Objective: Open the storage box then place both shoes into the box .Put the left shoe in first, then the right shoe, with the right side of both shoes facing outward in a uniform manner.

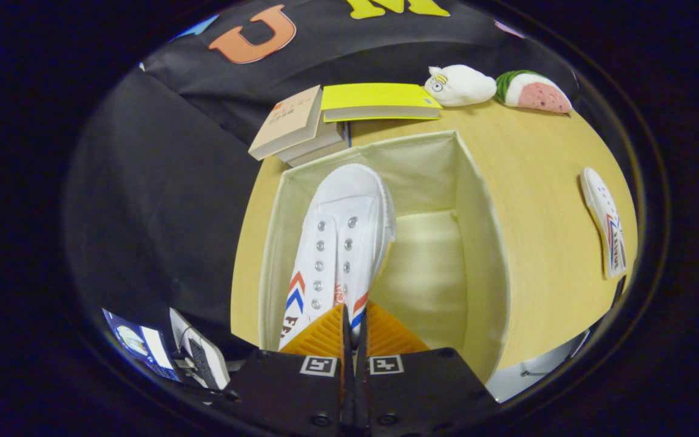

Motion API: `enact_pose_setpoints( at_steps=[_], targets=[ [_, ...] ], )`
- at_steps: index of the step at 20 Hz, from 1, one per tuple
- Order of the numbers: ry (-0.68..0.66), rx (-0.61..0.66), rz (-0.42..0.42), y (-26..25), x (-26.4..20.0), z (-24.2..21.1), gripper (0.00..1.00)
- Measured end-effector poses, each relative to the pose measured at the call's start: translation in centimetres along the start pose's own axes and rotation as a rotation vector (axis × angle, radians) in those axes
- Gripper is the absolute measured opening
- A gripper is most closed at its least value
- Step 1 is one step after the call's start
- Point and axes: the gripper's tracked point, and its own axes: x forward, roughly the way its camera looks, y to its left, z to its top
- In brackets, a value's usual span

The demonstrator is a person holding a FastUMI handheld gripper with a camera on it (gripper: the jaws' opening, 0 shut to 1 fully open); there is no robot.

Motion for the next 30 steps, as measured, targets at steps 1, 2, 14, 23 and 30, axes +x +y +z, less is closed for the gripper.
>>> enact_pose_setpoints(
  at_steps=[1, 2, 14, 23, 30],
  targets=[
    [0.010, -0.002, -0.003, 0.0, 0.8, -0.1, 0.06],
    [0.017, 0.000, -0.007, 0.0, 1.6, 0.0, 0.06],
    [0.076, 0.019, -0.020, -0.2, 5.5, -0.7, 0.25],
    [-0.106, -0.120, -0.021, 1.0, -2.1, 0.8, 0.89],
    [-0.346, -0.182, -0.112, -3.5, -13.3, 3.7, 0.95]
  ],
)
